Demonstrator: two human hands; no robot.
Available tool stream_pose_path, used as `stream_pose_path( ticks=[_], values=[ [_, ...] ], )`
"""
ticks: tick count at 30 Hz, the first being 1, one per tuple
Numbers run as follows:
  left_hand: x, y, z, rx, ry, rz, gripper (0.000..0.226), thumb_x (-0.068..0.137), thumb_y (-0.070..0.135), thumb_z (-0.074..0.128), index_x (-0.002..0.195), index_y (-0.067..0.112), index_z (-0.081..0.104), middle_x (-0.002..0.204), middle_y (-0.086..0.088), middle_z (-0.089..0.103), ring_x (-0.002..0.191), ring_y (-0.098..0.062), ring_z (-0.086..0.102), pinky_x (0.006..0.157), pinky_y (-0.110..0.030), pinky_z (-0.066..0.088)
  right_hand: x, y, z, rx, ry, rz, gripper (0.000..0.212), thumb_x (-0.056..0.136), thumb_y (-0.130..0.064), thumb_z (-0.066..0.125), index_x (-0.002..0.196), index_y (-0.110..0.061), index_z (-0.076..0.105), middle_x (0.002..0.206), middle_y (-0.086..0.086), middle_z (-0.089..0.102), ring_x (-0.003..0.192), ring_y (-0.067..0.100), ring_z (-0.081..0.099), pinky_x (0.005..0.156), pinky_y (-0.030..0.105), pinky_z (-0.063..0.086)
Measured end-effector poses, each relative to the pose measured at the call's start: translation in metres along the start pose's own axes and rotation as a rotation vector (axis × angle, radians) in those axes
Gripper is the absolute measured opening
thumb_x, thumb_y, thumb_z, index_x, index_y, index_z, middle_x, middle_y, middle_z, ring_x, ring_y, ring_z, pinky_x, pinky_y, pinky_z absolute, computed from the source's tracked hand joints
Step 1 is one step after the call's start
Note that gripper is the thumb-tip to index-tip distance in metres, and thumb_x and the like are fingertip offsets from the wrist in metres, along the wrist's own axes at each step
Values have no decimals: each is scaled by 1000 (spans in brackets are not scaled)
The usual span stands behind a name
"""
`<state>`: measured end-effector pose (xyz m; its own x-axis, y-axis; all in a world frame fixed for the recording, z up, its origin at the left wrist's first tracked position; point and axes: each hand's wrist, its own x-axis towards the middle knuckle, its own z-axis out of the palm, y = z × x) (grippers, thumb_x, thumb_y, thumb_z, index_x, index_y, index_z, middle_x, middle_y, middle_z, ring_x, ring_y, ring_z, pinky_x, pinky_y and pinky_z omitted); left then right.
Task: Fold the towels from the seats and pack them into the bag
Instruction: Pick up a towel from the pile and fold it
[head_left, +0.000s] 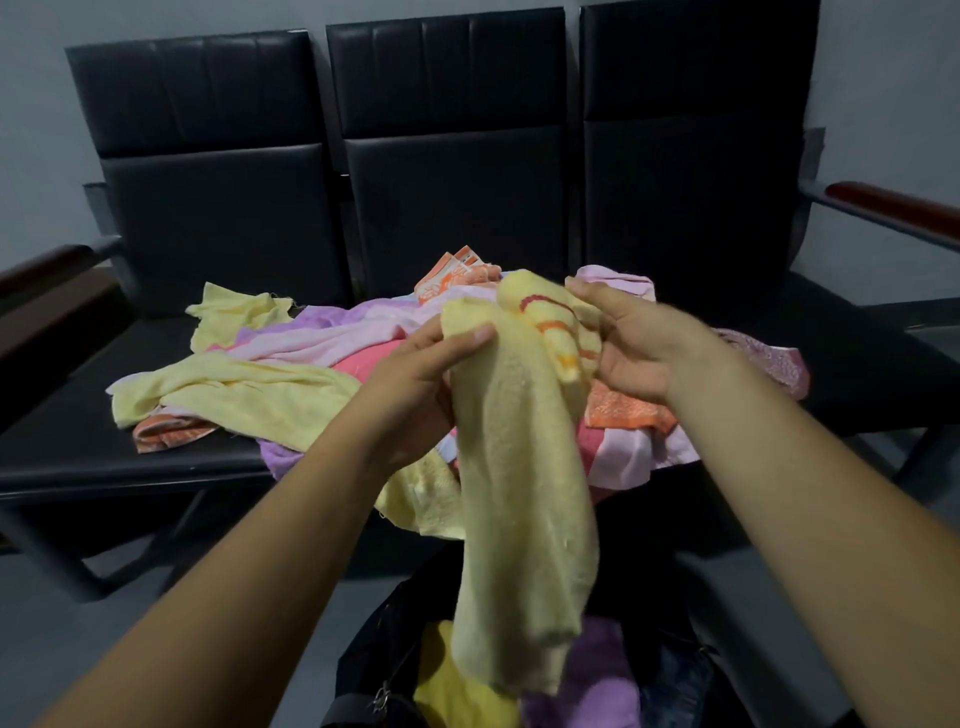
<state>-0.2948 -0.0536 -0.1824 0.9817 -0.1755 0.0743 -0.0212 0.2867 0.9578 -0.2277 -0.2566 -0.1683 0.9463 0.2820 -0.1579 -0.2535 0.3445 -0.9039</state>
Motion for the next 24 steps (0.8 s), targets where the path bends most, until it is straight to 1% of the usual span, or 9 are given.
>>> stream_pose_path(
  ticks=[2,6,8,10,12,14,17,20,24],
  values=[
    [4,4,6,-82,5,28,33,90,21,62,122,13,64,111,-8,72,101,-22,69,88,-38,58,-1,9,-4,77,-117,137,50,89,-40,65,129,-10,67,124,12,70,108,24,69,88,35,60],
    [10,8,4,-215,6,77,19,91,22,60,106,15,70,105,-8,73,97,-20,71,93,-41,56,-8,29,-12,108,-229,213,59,87,-55,56,121,-8,69,123,13,69,111,26,68,96,41,55],
    [12,9,1,-219,15,95,19,91,22,60,91,20,78,102,-7,75,96,-19,71,92,-40,58,-14,32,-13,40,-285,211,45,91,-45,56,110,-6,69,110,11,72,103,24,70,92,40,55],
    [11,11,-3,-195,54,97,21,94,20,58,87,21,78,101,-6,75,95,-18,72,87,-38,60,-17,28,-13,-44,-383,212,16,95,-23,61,94,-9,71,90,6,73,90,18,72,88,34,57],
    [9,14,-10,-82,124,78,15,98,19,59,96,20,74,100,-4,76,93,-17,73,81,-36,60,-16,25,-12,-158,-387,178,5,89,-8,68,91,-7,73,96,11,74,98,22,71,96,36,56],
    [11,13,-24,135,214,73,12,97,21,62,106,18,70,100,-4,76,91,-19,72,79,-38,58,-15,23,-10,-250,-303,82,23,87,-5,69,109,-1,71,113,17,72,106,26,69,95,35,57],
    [11,9,-35,252,263,61,29,95,27,67,120,14,68,114,-11,73,99,-30,69,86,-54,52,-13,23,-4,-193,-226,-23,41,89,-2,68,129,1,62,128,25,65,117,35,66,98,43,56],
    [5,1,-36,218,155,-5,50,86,36,75,121,3,66,116,-14,72,105,-29,68,89,-44,55,-12,22,7,-41,-151,-72,46,88,-2,68,133,3,60,131,28,62,114,37,66,94,45,57],
    [-5,-22,-33,617,-89,-206,82,65,59,87,105,-10,67,107,-24,71,101,-32,68,103,-46,51,-13,16,15,66,-62,-18,52,84,-8,70,133,6,59,128,27,64,106,33,69,83,43,61]
  ],
)
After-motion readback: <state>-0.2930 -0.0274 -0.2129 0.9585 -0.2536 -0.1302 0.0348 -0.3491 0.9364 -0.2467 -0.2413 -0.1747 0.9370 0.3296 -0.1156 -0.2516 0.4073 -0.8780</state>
